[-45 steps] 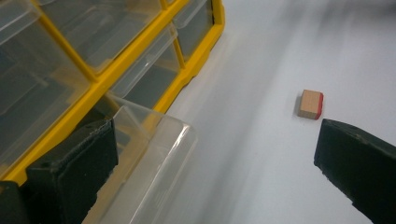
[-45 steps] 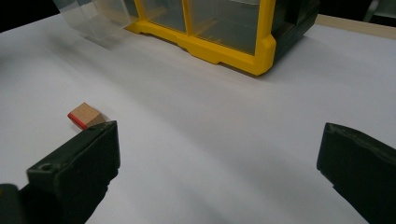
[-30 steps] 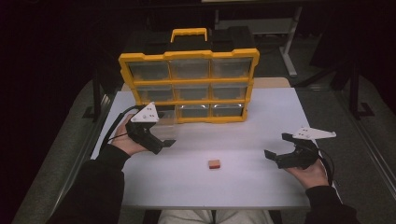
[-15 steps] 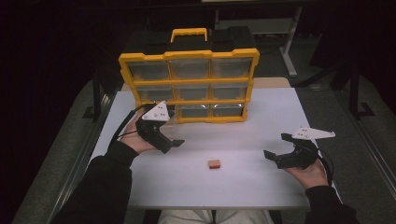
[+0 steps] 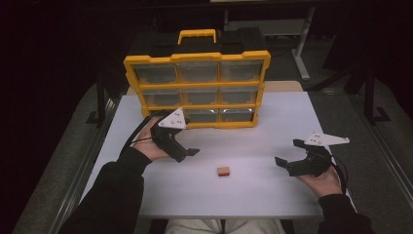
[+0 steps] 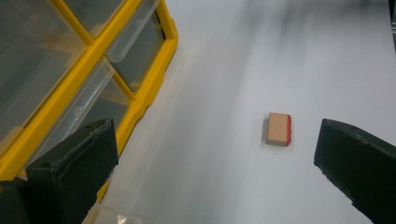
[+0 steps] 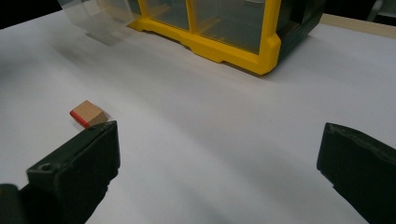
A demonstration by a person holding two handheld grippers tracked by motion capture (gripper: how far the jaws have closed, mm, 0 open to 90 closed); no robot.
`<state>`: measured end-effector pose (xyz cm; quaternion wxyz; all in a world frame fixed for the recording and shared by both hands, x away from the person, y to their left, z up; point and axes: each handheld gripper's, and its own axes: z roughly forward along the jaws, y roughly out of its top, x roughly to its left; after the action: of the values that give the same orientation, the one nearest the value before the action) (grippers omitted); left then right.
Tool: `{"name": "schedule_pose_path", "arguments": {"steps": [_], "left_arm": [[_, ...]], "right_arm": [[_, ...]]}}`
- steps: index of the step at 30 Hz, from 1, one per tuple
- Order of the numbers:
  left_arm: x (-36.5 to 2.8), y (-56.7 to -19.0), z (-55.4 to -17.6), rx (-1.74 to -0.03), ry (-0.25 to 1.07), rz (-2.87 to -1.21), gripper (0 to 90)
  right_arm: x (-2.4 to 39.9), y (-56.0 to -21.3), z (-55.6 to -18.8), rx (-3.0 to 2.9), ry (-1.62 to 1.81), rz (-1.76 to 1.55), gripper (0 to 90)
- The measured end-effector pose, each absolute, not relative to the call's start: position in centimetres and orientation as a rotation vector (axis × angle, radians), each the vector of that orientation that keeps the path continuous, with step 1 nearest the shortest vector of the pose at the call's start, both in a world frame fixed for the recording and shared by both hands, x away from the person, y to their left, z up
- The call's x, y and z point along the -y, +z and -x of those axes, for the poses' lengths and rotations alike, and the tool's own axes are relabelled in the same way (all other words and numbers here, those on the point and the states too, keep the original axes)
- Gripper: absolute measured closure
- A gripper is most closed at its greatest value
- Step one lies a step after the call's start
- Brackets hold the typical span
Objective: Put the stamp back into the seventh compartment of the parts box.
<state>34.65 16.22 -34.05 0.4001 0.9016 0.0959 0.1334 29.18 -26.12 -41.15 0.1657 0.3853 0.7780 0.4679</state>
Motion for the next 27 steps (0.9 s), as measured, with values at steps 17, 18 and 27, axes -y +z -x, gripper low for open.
{"name": "schedule_pose_path", "arguments": {"steps": [17, 18, 27], "left_arm": [[-13.9, -35.1, -34.3, -0.187, 0.288, -2.320, 0.0], [-13.8, -35.1, -34.3, -0.180, 0.288, -2.324, 0.0], [-12.5, -35.8, -34.0, -0.156, 0.257, -2.340, 0.0]], "right_arm": [[26.0, -41.2, -29.2, -2.220, 1.332, -1.095, 0.0], [26.0, -41.2, -29.2, -2.220, 1.332, -1.095, 0.0], [26.0, -41.2, -29.2, -2.225, 1.329, -1.091, 0.0]]}}
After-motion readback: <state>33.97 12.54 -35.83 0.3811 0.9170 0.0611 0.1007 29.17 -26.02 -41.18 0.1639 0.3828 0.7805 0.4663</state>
